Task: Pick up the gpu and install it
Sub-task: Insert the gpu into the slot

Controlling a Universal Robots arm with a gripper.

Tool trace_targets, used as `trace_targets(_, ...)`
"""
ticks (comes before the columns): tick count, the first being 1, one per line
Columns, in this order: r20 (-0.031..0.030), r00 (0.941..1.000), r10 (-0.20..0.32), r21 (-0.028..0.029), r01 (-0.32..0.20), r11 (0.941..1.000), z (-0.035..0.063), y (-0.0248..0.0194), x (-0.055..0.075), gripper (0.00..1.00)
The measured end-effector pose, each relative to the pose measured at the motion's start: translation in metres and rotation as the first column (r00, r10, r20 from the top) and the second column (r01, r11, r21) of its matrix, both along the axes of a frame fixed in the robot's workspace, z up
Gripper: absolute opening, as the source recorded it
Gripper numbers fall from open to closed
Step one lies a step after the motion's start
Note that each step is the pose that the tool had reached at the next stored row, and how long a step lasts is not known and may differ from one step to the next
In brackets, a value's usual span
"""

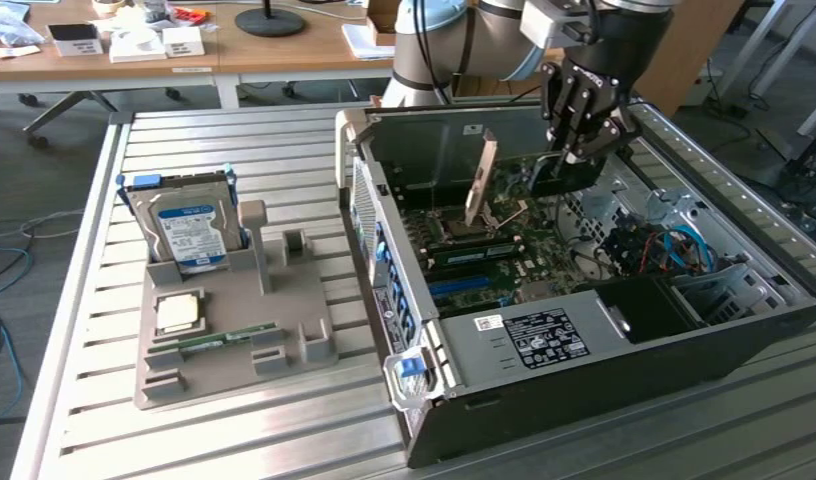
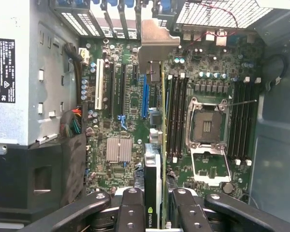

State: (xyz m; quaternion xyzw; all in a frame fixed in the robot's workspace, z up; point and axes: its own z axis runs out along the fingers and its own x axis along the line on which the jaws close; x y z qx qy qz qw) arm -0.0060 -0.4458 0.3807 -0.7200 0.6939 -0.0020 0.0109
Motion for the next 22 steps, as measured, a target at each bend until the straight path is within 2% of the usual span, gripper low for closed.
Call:
trace_targets(7, -0.0002, 1.0000, 0.000, -0.0005, 0.000, 1.0000, -0.0050, 0.0000, -0.0001, 0.27)
trace_targets(22, -0.0002, 1.0000, 0.000, -0.0005, 0.000, 1.0000, -0.0078, 0.0000, -0.0001, 0.27)
